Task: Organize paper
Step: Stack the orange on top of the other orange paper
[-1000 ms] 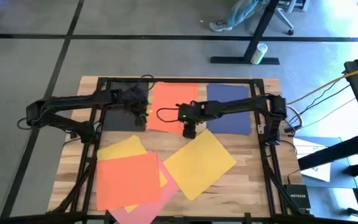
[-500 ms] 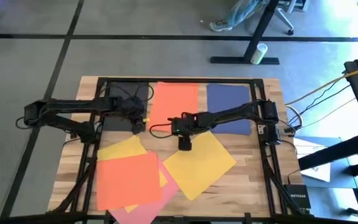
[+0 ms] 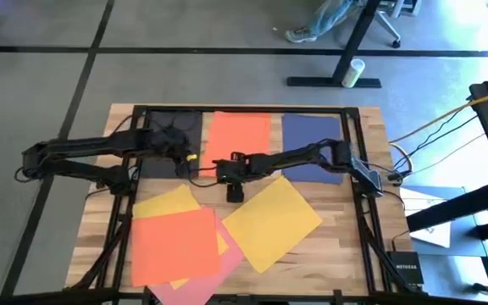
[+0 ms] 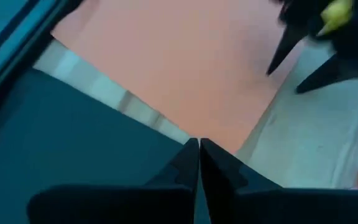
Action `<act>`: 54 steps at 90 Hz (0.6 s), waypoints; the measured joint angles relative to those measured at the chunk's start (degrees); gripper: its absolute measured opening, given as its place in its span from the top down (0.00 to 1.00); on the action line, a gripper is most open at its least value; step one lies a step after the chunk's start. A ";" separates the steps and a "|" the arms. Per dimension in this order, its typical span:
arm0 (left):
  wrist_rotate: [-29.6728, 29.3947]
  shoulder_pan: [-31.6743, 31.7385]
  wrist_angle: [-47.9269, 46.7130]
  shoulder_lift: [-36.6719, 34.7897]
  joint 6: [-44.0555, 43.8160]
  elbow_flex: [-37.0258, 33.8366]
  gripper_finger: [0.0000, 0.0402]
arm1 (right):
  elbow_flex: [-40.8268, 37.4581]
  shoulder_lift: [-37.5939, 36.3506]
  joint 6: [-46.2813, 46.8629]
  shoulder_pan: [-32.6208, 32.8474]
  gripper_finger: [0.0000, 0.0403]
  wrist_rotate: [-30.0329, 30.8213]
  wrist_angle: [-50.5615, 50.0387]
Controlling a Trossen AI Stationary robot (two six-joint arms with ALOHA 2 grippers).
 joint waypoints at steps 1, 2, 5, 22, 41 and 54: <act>0.00 -0.02 -0.10 -0.30 -0.06 0.00 1.00 | 0.23 0.15 0.08 -0.03 0.52 -0.01 -0.18; 0.01 -0.02 -0.25 -0.55 -0.06 0.00 1.00 | 0.42 0.31 0.14 -0.05 0.52 0.01 -0.36; 0.00 -0.02 -1.06 -1.21 -0.06 0.00 1.00 | 0.78 0.77 0.20 -0.18 0.52 0.31 -0.78; -0.80 -0.15 -4.06 -3.61 -0.70 0.00 1.00 | 0.97 1.05 0.83 -0.66 0.60 -0.48 -2.28; -0.87 -0.17 -4.20 -3.98 -1.12 0.00 1.00 | 0.82 1.12 0.10 -1.57 0.88 -2.09 -2.65; -1.30 -0.83 -5.07 -3.98 -1.60 0.00 1.00 | 0.77 1.18 -1.11 -1.81 0.99 -0.27 -2.65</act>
